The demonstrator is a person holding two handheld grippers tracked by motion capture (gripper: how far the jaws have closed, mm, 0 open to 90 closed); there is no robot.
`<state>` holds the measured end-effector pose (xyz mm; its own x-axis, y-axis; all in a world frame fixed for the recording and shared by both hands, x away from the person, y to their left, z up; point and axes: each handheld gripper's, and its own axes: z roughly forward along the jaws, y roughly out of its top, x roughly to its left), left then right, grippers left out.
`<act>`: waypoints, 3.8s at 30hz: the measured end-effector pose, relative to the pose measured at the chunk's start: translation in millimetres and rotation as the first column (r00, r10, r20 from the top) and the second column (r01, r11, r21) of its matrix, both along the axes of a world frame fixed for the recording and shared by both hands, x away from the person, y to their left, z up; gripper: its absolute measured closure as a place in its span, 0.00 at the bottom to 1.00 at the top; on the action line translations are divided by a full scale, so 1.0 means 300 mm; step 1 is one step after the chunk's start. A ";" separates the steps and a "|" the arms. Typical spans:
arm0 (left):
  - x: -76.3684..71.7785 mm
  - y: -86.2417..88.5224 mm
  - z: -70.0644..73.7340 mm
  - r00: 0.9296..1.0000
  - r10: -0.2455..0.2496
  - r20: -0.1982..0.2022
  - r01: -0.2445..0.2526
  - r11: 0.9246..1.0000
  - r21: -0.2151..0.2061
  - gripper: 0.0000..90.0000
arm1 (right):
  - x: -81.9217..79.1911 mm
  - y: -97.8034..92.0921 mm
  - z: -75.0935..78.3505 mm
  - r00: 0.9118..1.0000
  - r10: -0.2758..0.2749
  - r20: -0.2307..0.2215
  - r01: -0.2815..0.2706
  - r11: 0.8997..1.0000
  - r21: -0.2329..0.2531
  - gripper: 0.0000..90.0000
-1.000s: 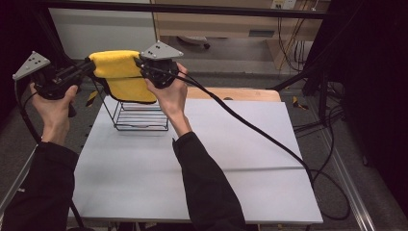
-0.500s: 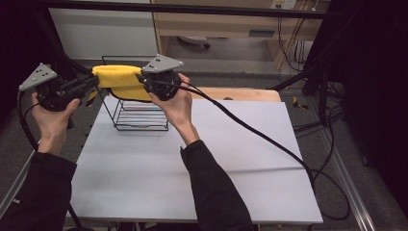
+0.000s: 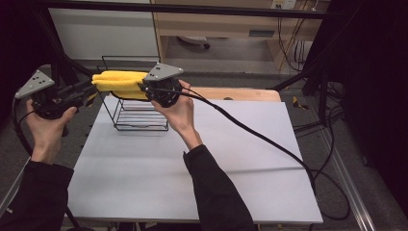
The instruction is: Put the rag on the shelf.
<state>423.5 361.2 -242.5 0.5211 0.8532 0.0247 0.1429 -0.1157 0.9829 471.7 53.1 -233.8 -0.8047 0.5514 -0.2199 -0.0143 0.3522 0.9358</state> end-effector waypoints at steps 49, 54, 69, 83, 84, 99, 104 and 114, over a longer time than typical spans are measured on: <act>0.126 -0.089 -0.117 0.984 -0.001 -0.178 0.022 0.993 0.117 1.00 | 0.049 0.050 -0.130 0.990 0.002 -0.138 -0.008 0.999 -0.036 0.94; 0.144 -0.087 -0.145 0.982 0.003 -0.189 0.019 0.994 0.112 1.00 | 0.076 0.038 -0.176 0.987 -0.036 -0.155 0.032 0.999 -0.028 0.95; 0.112 -0.081 -0.155 0.976 -0.031 -0.217 0.049 0.995 0.082 0.80 | 0.027 -0.032 -0.156 0.987 -0.001 -0.160 -0.001 1.000 -0.009 0.67; 0.054 -0.131 -0.227 0.950 -0.063 -0.306 0.112 0.983 0.146 0.35 | -0.031 -0.291 -0.187 0.965 -0.032 -0.261 0.040 0.999 0.026 0.22; 0.049 -0.137 -0.234 0.949 -0.068 -0.308 0.119 0.982 0.150 0.33 | -0.034 -0.313 -0.193 0.962 -0.043 -0.270 0.051 0.999 0.021 0.19; -0.014 -0.240 -0.342 0.941 -0.134 -0.311 0.183 0.974 0.133 0.14 | -0.112 -0.648 -0.334 0.927 -0.168 -0.337 0.185 0.982 0.021 0.04; -0.037 -0.273 -0.400 0.931 -0.150 -0.332 0.205 0.969 0.140 0.13 | -0.150 -0.740 -0.408 0.907 -0.188 -0.378 0.206 0.979 0.007 0.01; -0.076 -0.301 -0.544 0.911 -0.180 -0.372 0.239 0.964 0.119 0.13 | -0.220 -0.875 -0.571 0.869 -0.239 -0.434 0.250 0.968 -0.034 0.01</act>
<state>400.8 270.8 -405.7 0.6865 0.7238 -0.0700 0.4341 -0.3307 0.8380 405.8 -209.3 -405.1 -0.6555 0.7435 0.1325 0.4759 0.2704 0.8369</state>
